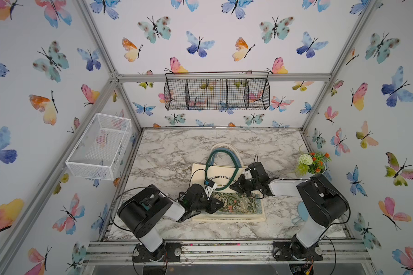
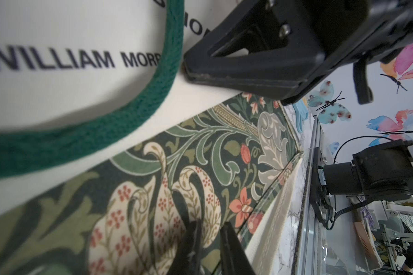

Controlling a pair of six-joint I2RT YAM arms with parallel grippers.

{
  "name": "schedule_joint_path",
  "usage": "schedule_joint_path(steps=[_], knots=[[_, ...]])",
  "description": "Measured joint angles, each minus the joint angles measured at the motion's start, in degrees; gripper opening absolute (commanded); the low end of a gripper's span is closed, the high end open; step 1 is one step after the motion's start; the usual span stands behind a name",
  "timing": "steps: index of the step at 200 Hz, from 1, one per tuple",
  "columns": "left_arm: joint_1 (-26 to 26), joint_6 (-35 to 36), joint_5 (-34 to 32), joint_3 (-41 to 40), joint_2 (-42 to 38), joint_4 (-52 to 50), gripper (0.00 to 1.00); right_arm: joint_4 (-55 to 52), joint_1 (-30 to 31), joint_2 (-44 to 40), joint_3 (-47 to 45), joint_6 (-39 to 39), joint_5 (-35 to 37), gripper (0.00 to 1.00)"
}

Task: Put away the canvas bag
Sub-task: Adjust the canvas bag at the center of the board.

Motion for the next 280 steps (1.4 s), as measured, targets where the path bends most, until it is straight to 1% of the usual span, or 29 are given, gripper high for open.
schedule_joint_path(steps=[46, 74, 86, 100, 125, 134, 141, 153, 162, 170, 179, 187, 196, 198, 207, 217, 227, 251, 280], knots=[[-0.02, 0.00, -0.83, -1.20, -0.31, 2.23, 0.21, 7.34, 2.38, 5.01, 1.97, 4.20, 1.25, 0.02], [0.00, -0.02, -2.82, -3.30, -3.67, 0.83, 0.21, 10.08, 2.64, 6.88, 4.15, 7.43, 2.03, 0.02], [0.00, -0.02, -3.43, -4.11, -5.29, -0.26, 0.21, 9.75, 2.38, 8.33, 7.78, 8.41, 2.51, 0.02], [0.00, 0.00, -4.11, -5.01, -7.28, -1.86, 0.21, 7.74, 1.01, 10.10, 14.36, 8.92, 3.15, 0.02], [0.02, 0.07, -4.94, -6.08, -11.63, -6.34, 0.22, 4.17, -4.28, 11.28, 28.24, 7.76, 4.85, 0.02], [0.00, 0.22, -5.18, -5.99, -13.40, -8.41, 0.25, 3.50, -7.04, 10.78, 32.46, 6.71, 5.84, 0.02], [0.02, 0.48, -5.64, -5.73, -15.56, -11.02, 0.30, 2.97, -8.98, 10.03, 34.67, 5.68, 6.23, 0.02], [0.15, 1.27, -6.60, -4.46, -19.58, -16.81, 0.45, 1.11, -11.91, 7.96, 36.17, 3.50, 6.78, 0.03], [0.52, 2.36, -8.17, -2.21, -23.21, -22.40, 0.58, -1.84, -14.16, 5.35, 35.93, 0.35, 7.06, 0.11], [1.11, 2.99, -9.25, -0.11, -25.64, -26.08, 0.63, -4.46, -15.39, 3.23, 35.10, -2.78, 7.19, 0.22], [2.99, 3.69, -10.58, 3.28, -28.33, -30.86, 0.64, -7.85, -15.98, 0.66, 33.33, -7.50, 7.19, 0.33], [5.35, 4.15, -10.49, 5.27, -29.49, -33.22, 0.64, -11.58, -15.96, -1.81, 31.01, -12.22, 7.26, 0.41], [9.94, 4.57, -10.58, 7.54, -30.62, -35.47, 0.64, -15.17, -15.61, -4.26, 28.00, -16.83, 7.48, 0.48], [11.80, 4.52, -10.45, 8.07, -30.80, -35.93, 0.64, -16.04, -15.47, -4.66, 27.34, -18.34, 7.39, 0.49], [16.02, 4.31, -10.23, 8.79, -31.06, -36.85, 0.63, -19.50, -15.10, -6.38, 23.91, -22.73, 7.52, 0.54], [19.96, 3.80, -10.43, 9.11, -30.75, -38.42, 0.62, -23.23, -14.73, -7.69, 19.96, -26.93, 7.98, 0.56], [21.51, 3.19, -10.54, 9.18, -30.12, -40.19, 0.62, -26.25, -14.36, -8.35, 16.37, -30.12, 8.17, 0.57], [21.77, 1.22, -11.13, 9.16, -28.52, -42.80, 0.63, -31.74, -14.34, -10.23, 8.94, -34.82, 9.03, 0.59], [21.77, -0.50, -13.18, 9.16, -27.06, -43.23, 0.63, -33.51, -14.34, -13.11, 5.99, -37.07, 9.90, 0.59]])
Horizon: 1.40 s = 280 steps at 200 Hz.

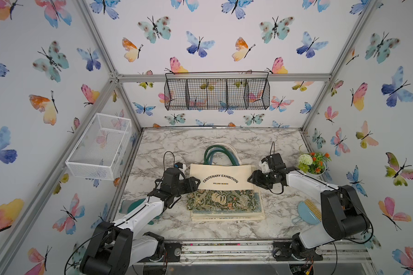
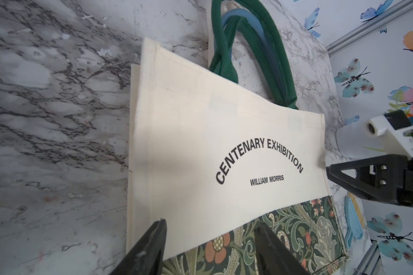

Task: Put away the canvas bag
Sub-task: Adjust the canvas bag at the center of the board.

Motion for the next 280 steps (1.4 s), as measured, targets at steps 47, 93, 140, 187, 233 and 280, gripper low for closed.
schedule_joint_path(steps=[47, 93, 140, 187, 233, 280], knots=[[0.07, -0.17, -3.69, -0.17, 2.78, -0.02, 0.63, 2.89, 0.00, 0.02, -2.86, -0.37, -3.28, 0.58], [0.07, -0.13, -5.03, -0.22, 6.49, 1.33, 0.63, 5.97, 0.00, 0.26, -6.12, 0.42, -6.99, 0.58], [0.07, -0.57, -4.63, -1.29, 9.05, 3.93, 0.58, 11.19, -0.04, 1.20, -8.96, 2.75, -11.28, 0.58], [0.52, -1.97, -2.67, -3.87, 9.81, 8.79, 0.51, 18.60, -0.57, 1.99, -12.50, 7.48, -15.98, 0.39], [0.74, -2.34, -2.19, -4.35, 9.60, 9.75, 0.52, 19.32, -0.61, 1.16, -12.28, 10.10, -19.02, 0.10], [0.74, -2.75, -1.09, -4.39, 7.37, 9.11, 0.33, 14.49, -0.61, -1.75, -7.91, 9.31, -19.21, 0.02]])
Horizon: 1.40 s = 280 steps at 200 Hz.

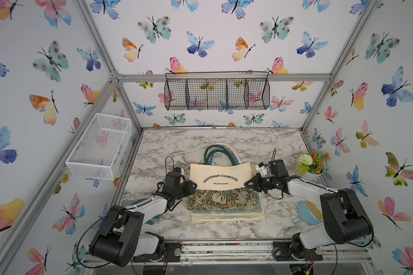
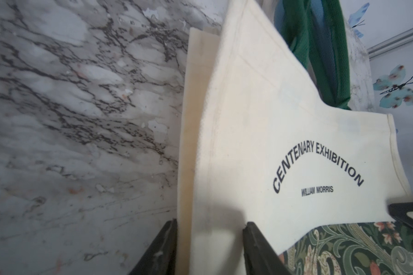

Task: Put away the canvas bag
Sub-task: Adjust the canvas bag at the center of the board.

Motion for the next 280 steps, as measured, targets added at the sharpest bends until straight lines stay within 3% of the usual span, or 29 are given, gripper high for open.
schedule_joint_path(steps=[23, 63, 280], knots=[[0.00, -0.20, 1.51, 0.00, -1.14, 0.00, 0.20, -2.12, 0.02, -0.37, 1.46, -0.81, 0.44, 0.02], [-0.07, -0.24, 3.02, 0.00, -2.16, -0.20, 0.13, -4.26, 0.00, -0.57, 2.08, -1.44, 1.64, 0.02], [-3.76, -1.57, 3.56, 0.00, -0.74, 1.75, 0.13, -10.43, -0.42, -5.22, 2.08, -4.04, 5.35, 0.02]])
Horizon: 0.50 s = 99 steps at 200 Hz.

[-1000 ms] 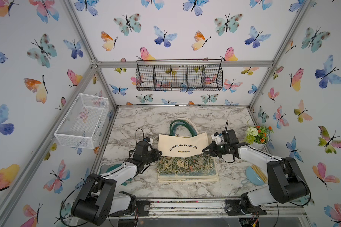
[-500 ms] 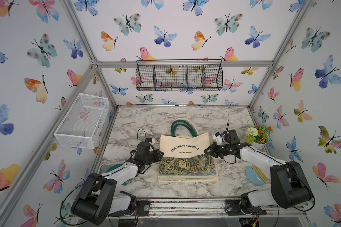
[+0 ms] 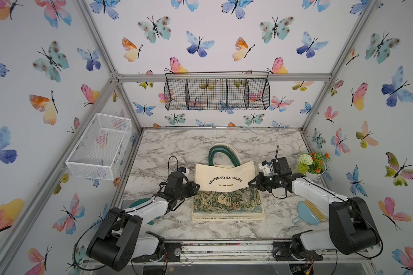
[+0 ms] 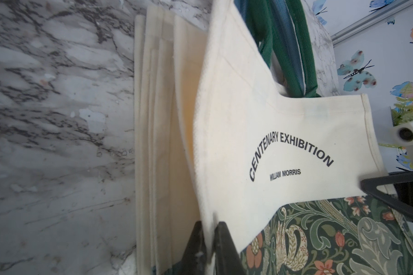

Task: Put away the canvas bag
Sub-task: Adjust the canvas bag at the center of the board.

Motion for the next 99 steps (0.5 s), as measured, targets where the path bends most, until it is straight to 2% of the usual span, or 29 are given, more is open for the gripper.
schedule_joint_path(steps=[25, 39, 59, 69, 76, 81, 99], knots=[[-0.24, -0.48, 0.11, -0.02, 0.66, 0.68, 0.13, -0.63, -0.15, -0.61, 0.00, -0.31, 0.44, 0.04], [-0.44, -0.72, 0.11, -0.20, 0.76, 1.27, 0.16, -1.11, -0.39, -0.61, -0.02, -0.35, 0.72, 0.07], [-0.50, -0.92, 0.15, -0.92, 1.11, 2.38, 0.21, -1.14, -0.48, -0.61, -0.44, -0.76, 1.11, 0.19], [-0.55, -0.74, 0.15, -1.09, 1.44, 2.49, 0.27, -1.22, -0.59, -0.61, -0.79, -1.33, 1.95, 0.27], [-0.59, -0.61, 0.17, -1.09, 1.62, 2.38, 0.39, -1.55, -0.70, -0.61, -0.94, -1.84, 2.64, 0.35], [-0.70, -0.33, 0.11, -1.07, 1.68, 2.14, 0.44, -1.97, -0.76, -0.63, -1.01, -1.57, 3.39, 0.39], [-1.22, 0.55, -0.66, -0.57, 1.36, -0.74, 0.50, -4.59, -0.76, -1.77, -0.98, -3.52, 7.39, 0.49]])
